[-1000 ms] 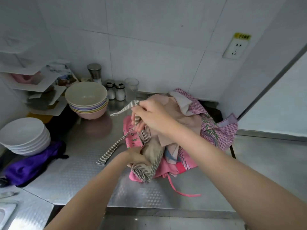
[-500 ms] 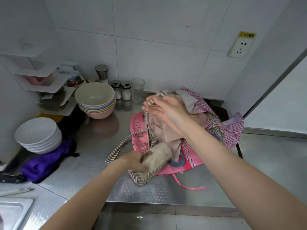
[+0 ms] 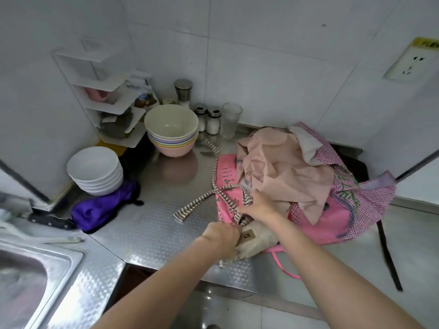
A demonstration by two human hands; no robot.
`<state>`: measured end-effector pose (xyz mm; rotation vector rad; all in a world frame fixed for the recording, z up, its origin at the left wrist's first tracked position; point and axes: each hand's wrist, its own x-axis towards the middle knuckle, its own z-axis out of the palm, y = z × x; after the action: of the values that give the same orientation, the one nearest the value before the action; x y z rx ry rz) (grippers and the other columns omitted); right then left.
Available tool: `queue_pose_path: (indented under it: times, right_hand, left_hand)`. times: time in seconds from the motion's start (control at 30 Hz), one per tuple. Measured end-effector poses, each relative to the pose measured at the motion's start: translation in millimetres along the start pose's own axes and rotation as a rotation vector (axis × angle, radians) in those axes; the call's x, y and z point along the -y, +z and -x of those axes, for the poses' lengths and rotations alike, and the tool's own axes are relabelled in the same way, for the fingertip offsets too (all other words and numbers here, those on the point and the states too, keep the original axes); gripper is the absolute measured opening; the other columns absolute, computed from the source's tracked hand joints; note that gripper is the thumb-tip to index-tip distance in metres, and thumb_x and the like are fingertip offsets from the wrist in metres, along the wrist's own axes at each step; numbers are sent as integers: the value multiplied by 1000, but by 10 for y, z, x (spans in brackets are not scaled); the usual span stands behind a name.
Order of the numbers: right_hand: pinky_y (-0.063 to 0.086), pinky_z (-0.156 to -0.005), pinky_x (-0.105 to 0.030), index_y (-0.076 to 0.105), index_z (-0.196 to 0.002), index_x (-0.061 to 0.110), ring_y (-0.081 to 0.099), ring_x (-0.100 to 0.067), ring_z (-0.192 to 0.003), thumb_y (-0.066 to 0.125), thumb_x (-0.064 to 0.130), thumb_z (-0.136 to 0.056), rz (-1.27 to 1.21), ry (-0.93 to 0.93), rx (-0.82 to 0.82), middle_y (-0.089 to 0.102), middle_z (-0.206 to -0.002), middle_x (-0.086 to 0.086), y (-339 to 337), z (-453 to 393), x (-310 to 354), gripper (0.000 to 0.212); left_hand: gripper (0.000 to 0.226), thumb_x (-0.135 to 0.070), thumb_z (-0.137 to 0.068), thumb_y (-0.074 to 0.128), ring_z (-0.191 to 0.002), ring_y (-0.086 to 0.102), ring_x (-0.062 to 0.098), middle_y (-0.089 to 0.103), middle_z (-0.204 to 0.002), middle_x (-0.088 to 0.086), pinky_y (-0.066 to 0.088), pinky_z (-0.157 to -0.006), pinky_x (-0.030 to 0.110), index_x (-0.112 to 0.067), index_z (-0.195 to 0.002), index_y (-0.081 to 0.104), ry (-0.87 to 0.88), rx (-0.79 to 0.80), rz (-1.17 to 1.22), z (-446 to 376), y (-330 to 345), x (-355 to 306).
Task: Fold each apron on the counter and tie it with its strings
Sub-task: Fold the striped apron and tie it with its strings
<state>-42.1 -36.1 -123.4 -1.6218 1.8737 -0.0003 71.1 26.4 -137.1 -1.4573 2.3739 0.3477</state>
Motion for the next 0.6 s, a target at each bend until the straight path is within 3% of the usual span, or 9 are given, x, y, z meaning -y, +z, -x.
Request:
queue_pose_path:
  times: [0.1,0.2,0.3,0.43,0.53,0.6]
  right_hand:
    - [40,-68,-25,55,-97,14,54,-18,-85,70,22,-77,-14,-8,23,58,-93,-5,-14,40,95,26]
    - [43,-64,-25,53,-85,21,60,-18,-76,61,10,-79,-98,-107,2,64,-80,-5,-39,148,289,15]
    - [47,-76,-34,47,-69,14,64,-30,-88,55,16,-86,-88,-245,-46,69,-90,-20,-162,297,523,19]
    - [47,-83,-36,44,-68,14,57,-23,-75,42,29,-98,-162,-283,-84,69,-86,-19,-441,459,669,33]
    - [41,-59,-28,43,-67,19,50,-7,-48,40,29,-99,-414,-351,-100,56,-53,5,-662,680,741,33]
    - [30,-45,-17,45,-72,17,40,-1,-38,41,30,-99,-599,-348,-86,45,-53,7,-850,828,708,30]
  left_hand:
    - [52,-38,-89,55,-112,56,31,55,-124,14,47,-87,40,-6,-128,41,10,12,-22,5,-11,-16]
    - [49,-37,-87,57,-111,57,30,57,-123,13,47,-88,39,-7,-124,45,4,48,17,-32,-41,17]
    - [49,-37,-83,60,-110,57,29,58,-120,11,46,-87,36,-8,-121,48,-11,107,143,-106,-114,99]
    - [59,-42,-79,66,-110,56,27,57,-123,11,46,-89,31,-7,-123,49,-83,167,360,-230,-176,240]
    - [63,-41,-77,70,-113,56,24,57,-126,10,45,-92,27,-7,-127,51,-140,181,543,-269,-205,330]
    - [56,-36,-78,71,-110,58,22,60,-123,10,44,-91,24,-7,-123,55,-157,155,696,-262,-241,414]
